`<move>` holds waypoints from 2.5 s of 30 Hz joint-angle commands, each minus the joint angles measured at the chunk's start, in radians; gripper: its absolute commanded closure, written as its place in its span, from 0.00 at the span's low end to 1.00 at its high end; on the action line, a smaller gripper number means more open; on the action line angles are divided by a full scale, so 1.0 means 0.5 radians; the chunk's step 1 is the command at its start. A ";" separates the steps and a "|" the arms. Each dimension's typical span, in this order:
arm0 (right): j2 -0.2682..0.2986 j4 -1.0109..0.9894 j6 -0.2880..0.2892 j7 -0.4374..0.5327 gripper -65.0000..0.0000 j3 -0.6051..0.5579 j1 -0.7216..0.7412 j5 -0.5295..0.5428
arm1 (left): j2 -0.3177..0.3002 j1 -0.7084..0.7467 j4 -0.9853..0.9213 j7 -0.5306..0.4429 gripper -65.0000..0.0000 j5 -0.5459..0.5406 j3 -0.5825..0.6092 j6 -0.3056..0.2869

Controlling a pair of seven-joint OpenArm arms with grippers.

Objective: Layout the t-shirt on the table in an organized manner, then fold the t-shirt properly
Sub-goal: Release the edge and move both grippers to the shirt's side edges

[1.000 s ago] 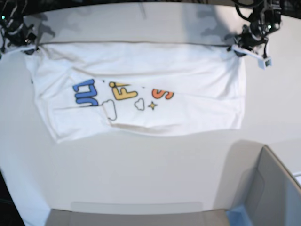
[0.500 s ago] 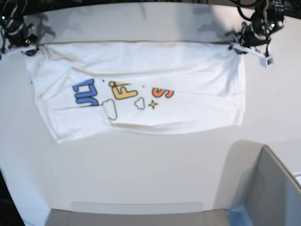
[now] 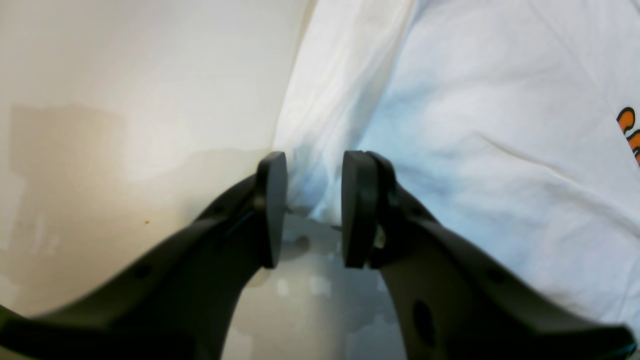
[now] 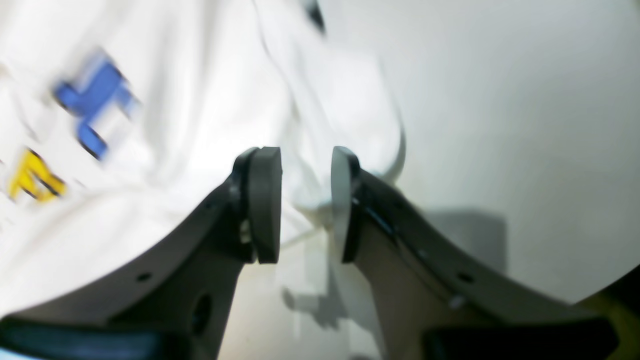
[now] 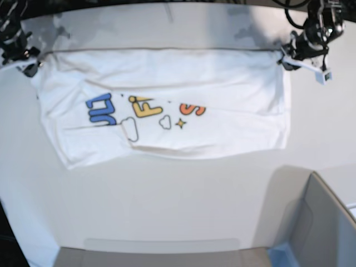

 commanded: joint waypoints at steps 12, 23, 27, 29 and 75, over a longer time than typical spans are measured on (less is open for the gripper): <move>0.238 -0.066 0.011 0.027 0.73 -0.512 0.642 0.000 | -0.022 -0.551 0.034 0.009 0.70 -0.006 0.002 -0.014; -0.096 -0.821 -0.271 0.036 0.73 -0.711 1.301 -0.307 | 0.119 -0.834 -0.009 0.331 0.70 0.003 0.002 -0.017; -0.099 -0.922 -0.286 0.036 0.73 -0.708 1.363 -0.463 | 0.119 -0.837 -0.021 0.331 0.70 0.003 0.002 -0.017; -0.093 -0.999 -0.286 0.039 0.73 -0.705 1.406 -0.509 | 0.119 -0.837 -0.021 0.331 0.70 0.003 0.002 -0.017; -0.105 -1.281 -0.286 0.183 0.73 -0.816 1.415 -0.586 | 0.150 -0.840 -0.027 0.328 0.69 0.006 0.002 -0.017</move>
